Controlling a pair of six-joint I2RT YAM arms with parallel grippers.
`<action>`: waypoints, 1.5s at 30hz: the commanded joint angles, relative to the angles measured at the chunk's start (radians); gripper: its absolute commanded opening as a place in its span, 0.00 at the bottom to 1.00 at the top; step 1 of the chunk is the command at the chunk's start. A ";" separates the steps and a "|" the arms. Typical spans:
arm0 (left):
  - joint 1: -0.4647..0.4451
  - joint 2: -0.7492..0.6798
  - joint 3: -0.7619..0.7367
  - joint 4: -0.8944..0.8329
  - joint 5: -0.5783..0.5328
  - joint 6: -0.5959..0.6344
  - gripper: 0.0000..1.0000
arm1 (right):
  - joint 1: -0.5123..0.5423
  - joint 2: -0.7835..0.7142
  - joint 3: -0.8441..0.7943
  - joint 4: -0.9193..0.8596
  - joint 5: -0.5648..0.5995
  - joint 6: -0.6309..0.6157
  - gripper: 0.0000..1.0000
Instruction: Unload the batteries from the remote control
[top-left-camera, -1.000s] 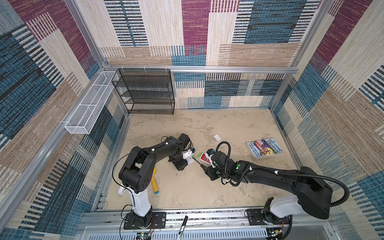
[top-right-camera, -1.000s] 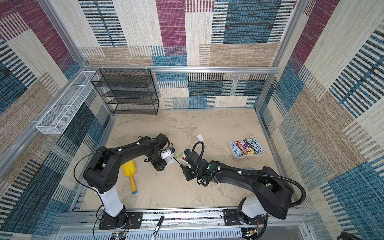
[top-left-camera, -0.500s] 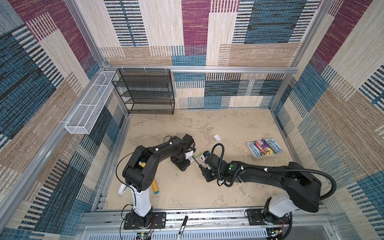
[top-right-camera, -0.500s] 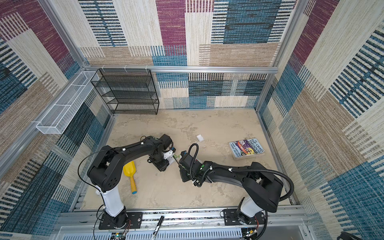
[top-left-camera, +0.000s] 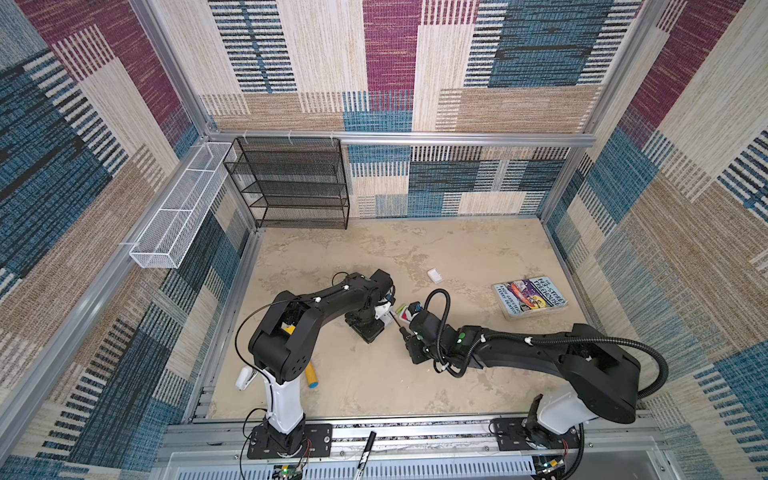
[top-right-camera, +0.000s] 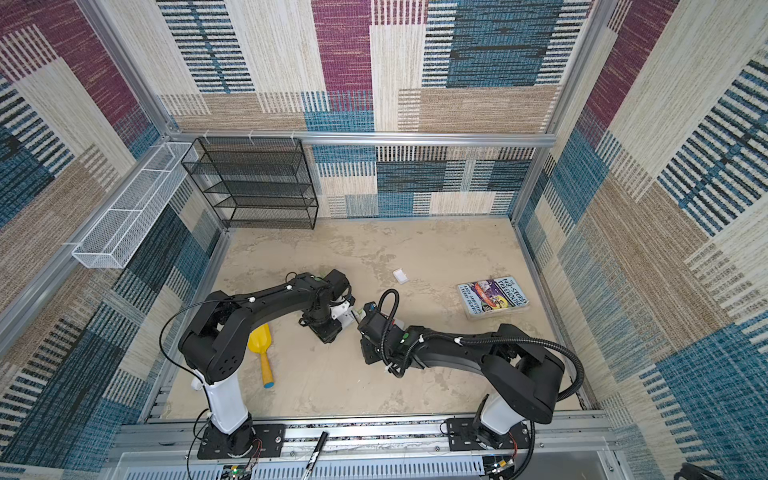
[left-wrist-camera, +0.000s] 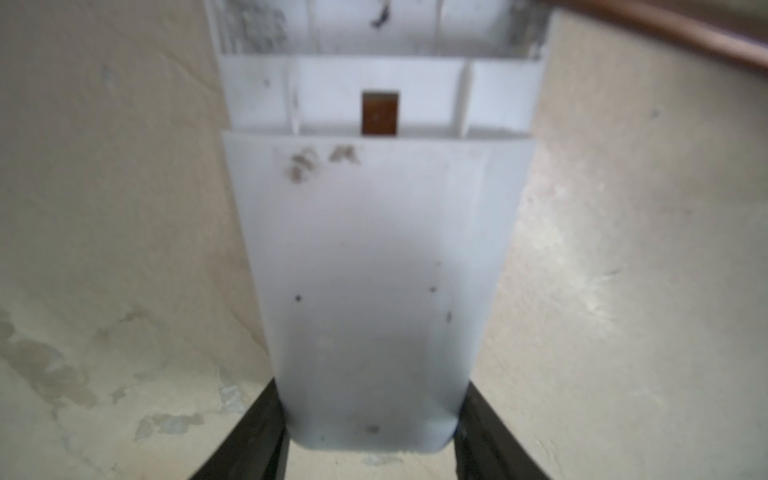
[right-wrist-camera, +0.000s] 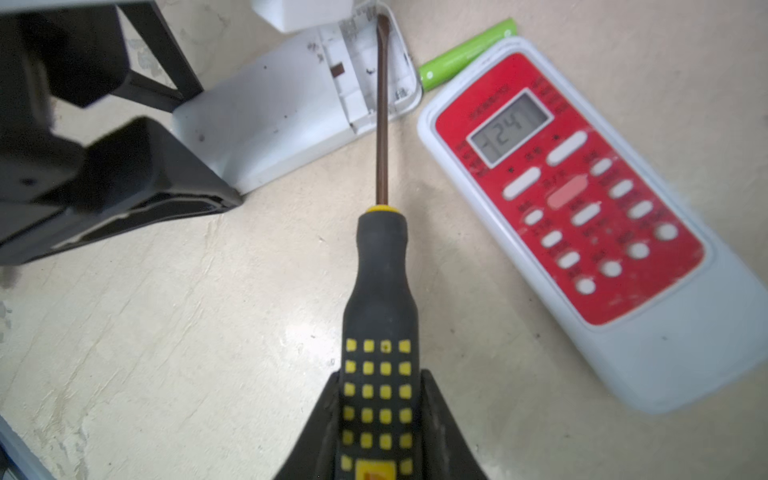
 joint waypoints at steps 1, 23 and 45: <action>-0.012 0.020 -0.021 0.087 0.072 0.015 0.70 | -0.003 -0.045 -0.006 0.020 0.107 0.001 0.00; 0.305 0.115 0.501 0.069 -0.004 -0.012 0.99 | -0.235 -0.017 0.073 0.202 -0.119 -0.251 0.00; 0.319 0.033 0.354 0.214 0.132 -0.024 0.99 | -0.447 0.093 -0.085 0.258 -0.160 -0.227 0.09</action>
